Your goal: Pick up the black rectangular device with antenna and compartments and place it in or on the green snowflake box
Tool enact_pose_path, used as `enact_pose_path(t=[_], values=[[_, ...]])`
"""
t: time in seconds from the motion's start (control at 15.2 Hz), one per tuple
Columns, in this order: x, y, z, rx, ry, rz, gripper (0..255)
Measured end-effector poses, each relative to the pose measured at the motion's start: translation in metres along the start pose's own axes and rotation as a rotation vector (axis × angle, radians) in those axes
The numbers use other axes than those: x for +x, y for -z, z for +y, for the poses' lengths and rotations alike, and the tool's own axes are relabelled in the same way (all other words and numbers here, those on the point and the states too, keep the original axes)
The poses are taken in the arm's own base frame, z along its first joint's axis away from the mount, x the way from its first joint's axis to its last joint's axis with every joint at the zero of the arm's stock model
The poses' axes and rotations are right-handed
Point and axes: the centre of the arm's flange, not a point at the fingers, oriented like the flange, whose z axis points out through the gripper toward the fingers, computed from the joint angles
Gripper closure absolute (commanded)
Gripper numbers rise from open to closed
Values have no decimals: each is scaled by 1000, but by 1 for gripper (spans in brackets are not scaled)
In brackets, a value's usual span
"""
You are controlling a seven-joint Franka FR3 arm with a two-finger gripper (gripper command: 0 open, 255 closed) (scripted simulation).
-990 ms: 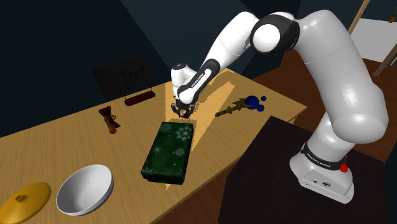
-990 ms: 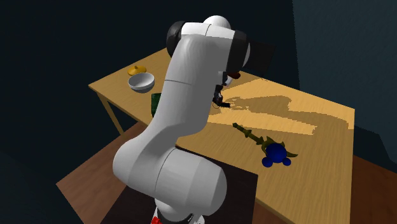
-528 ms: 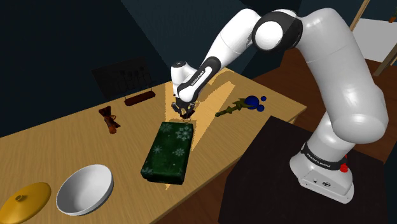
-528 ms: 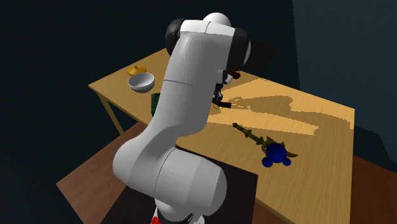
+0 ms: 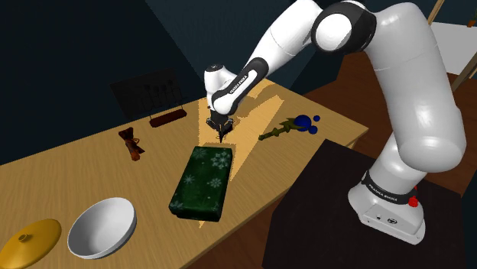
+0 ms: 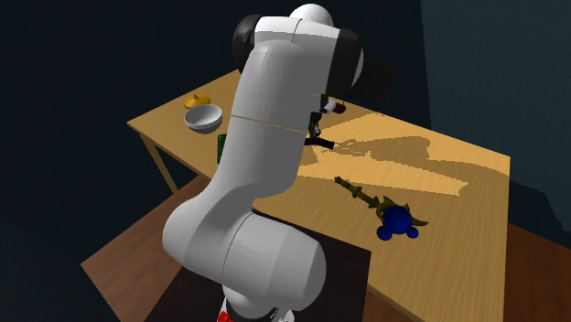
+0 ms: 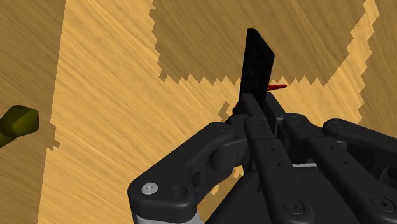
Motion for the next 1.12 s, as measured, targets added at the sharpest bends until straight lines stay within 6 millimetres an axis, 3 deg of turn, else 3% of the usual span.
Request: enact_pose_path(t=[1.12], values=[[7,90,-1,0,0,0,255]])
